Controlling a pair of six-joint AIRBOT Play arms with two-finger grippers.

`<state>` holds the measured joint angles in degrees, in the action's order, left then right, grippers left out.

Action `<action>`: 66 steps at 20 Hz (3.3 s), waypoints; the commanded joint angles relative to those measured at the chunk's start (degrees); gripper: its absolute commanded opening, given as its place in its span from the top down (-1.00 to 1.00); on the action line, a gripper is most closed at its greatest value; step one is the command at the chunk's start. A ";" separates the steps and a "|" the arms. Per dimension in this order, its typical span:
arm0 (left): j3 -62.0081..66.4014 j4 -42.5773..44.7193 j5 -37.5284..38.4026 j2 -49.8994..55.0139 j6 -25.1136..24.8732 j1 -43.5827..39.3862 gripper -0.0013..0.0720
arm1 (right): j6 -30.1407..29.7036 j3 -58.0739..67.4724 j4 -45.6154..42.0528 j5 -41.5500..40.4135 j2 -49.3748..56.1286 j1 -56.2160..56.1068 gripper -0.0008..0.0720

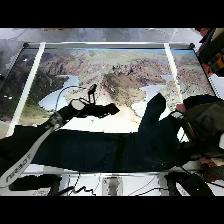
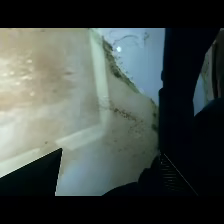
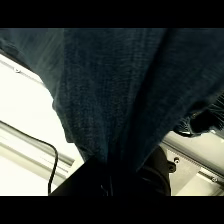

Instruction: Fold the clothes and pants, and hang the long-sleeved shirts on hangers.

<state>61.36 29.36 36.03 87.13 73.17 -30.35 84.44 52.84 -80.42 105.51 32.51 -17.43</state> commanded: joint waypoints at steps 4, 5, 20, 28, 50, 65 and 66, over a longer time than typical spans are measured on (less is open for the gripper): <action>14.64 -1.64 -0.20 12.57 -0.52 -8.61 -0.91 | 1.51 -0.59 -2.01 -0.09 -3.87 0.00 0.90; 17.25 -1.62 -0.22 14.73 -0.55 -9.97 -0.91 | 1.51 -0.59 -2.01 -0.09 -3.87 0.00 0.90; 47.78 -1.55 1.14 40.68 7.85 -13.84 0.42 | 1.51 -0.57 -1.99 -0.11 -3.87 0.00 0.90; 52.24 6.32 12.13 37.05 7.41 -5.18 0.89 | 1.51 -0.57 -6.88 -3.21 -3.89 0.00 0.90; 52.19 61.51 61.20 -1.95 -6.56 19.98 0.89 | 1.84 -0.63 -11.39 -86.79 30.23 0.00 0.90; 51.78 67.34 48.65 18.64 8.28 32.89 -0.89 | 4.63 1.31 -2.51 -90.82 42.51 6.27 -0.09; 51.12 65.20 51.39 18.64 8.31 35.87 -0.67 | 4.63 1.31 -2.51 -88.98 42.34 6.99 -0.09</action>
<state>113.19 97.03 81.30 105.23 80.73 -0.49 88.97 54.08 -83.24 11.73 75.64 -12.60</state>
